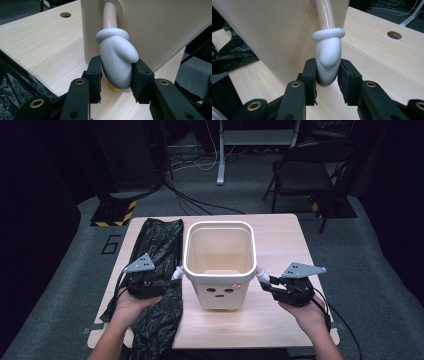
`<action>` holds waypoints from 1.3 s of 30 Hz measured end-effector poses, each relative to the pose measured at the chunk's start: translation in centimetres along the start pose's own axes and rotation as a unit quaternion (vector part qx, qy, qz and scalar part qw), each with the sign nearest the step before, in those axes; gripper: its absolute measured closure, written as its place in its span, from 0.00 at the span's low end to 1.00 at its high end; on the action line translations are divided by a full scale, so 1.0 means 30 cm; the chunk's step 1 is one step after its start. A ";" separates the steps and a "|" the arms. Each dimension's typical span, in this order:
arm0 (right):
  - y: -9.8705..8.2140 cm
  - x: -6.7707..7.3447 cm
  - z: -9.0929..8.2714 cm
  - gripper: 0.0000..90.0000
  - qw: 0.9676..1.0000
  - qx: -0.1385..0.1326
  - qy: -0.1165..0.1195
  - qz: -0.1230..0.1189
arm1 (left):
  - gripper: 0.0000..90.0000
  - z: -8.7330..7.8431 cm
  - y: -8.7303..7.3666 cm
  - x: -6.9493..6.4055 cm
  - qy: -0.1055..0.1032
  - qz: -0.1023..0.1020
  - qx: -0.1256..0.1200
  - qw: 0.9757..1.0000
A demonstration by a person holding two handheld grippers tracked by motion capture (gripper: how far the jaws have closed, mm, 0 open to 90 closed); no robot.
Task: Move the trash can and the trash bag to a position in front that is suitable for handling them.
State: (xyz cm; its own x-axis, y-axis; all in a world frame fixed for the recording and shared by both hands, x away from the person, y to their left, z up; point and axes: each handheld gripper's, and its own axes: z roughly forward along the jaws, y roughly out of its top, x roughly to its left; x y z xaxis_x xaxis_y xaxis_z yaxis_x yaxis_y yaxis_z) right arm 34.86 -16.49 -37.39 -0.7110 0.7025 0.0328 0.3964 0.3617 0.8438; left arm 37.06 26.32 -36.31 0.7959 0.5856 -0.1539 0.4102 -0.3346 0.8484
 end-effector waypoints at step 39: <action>0.186 0.005 -0.135 0.57 0.995 0.033 0.078 -0.053 | 0.54 -0.163 0.195 0.032 -0.024 0.033 0.002 0.999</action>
State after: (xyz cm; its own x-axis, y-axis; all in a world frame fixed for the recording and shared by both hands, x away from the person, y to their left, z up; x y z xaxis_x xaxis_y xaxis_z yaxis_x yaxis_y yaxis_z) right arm 34.62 -16.85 -30.49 -0.8304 0.5562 0.0324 0.3475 0.4716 0.8104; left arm 38.03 28.53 -29.02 0.8415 0.5263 -0.1222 0.3583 -0.3744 0.8553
